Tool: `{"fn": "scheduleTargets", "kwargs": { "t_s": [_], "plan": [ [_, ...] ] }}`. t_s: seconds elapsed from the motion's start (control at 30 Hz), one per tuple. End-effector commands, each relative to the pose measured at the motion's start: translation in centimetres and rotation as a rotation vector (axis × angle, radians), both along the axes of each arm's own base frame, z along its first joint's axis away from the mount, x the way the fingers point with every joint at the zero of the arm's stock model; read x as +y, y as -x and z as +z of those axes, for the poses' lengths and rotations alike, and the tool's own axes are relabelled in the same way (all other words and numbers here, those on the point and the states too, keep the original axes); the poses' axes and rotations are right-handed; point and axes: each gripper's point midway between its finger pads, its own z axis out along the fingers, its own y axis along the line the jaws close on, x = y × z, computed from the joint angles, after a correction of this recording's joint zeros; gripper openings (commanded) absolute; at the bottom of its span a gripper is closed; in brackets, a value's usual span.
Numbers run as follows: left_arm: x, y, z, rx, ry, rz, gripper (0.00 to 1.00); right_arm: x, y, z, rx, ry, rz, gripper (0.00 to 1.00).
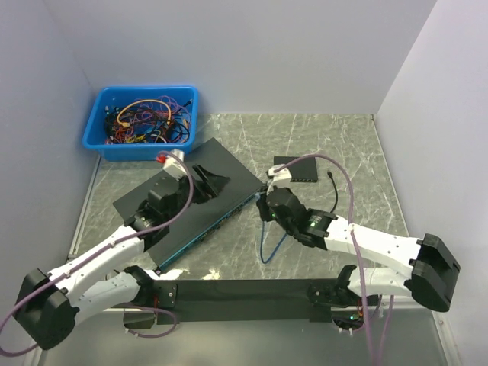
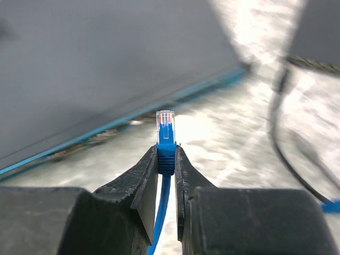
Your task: Insert the plug into the switch port
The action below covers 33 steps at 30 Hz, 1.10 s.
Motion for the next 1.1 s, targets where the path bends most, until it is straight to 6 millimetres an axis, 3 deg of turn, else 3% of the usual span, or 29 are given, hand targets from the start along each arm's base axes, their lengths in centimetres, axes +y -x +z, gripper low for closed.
{"fn": "scheduleTargets", "kwargs": {
  "t_s": [0.0, 0.13, 0.17, 0.3, 0.33, 0.47, 0.77, 0.9, 1.07],
  "plan": [
    [2.8, -2.5, -0.7, -0.035, -0.034, 0.060, 0.80, -1.6, -1.1, -2.4, 0.088, -0.028, -0.062, 0.00],
    [6.1, -6.2, -3.0, -0.009, -0.075, 0.140, 0.80, -1.3, -1.6, -4.6, 0.147, 0.003, -0.066, 0.00],
    [7.7, -7.5, -3.2, -0.006, -0.071, 0.180, 0.80, -1.1, -1.8, -5.1, 0.162, 0.001, -0.065, 0.00],
    [9.7, -10.5, -5.3, 0.025, -0.022, 0.157, 0.79, 0.6, -2.5, -7.4, 0.241, -0.057, -0.032, 0.00],
    [10.1, -11.3, -4.6, -0.013, -0.004, 0.162, 0.78, 0.6, -2.8, -8.0, 0.254, -0.062, -0.037, 0.00],
    [12.7, -13.7, -4.9, -0.049, -0.002, 0.209, 0.76, 0.9, -4.1, -9.4, 0.260, -0.079, -0.048, 0.00],
    [15.7, -18.0, -6.4, -0.100, -0.042, 0.213, 0.74, 2.5, -5.7, -10.2, 0.213, -0.139, -0.008, 0.00],
    [16.0, -19.7, -8.4, -0.082, -0.059, 0.198, 0.73, 3.1, -6.2, -10.8, 0.227, -0.128, 0.000, 0.00],
    [16.1, -21.1, -9.1, -0.081, -0.074, 0.188, 0.72, 2.9, -6.4, -11.6, 0.240, -0.105, -0.013, 0.00]
  ]
}}
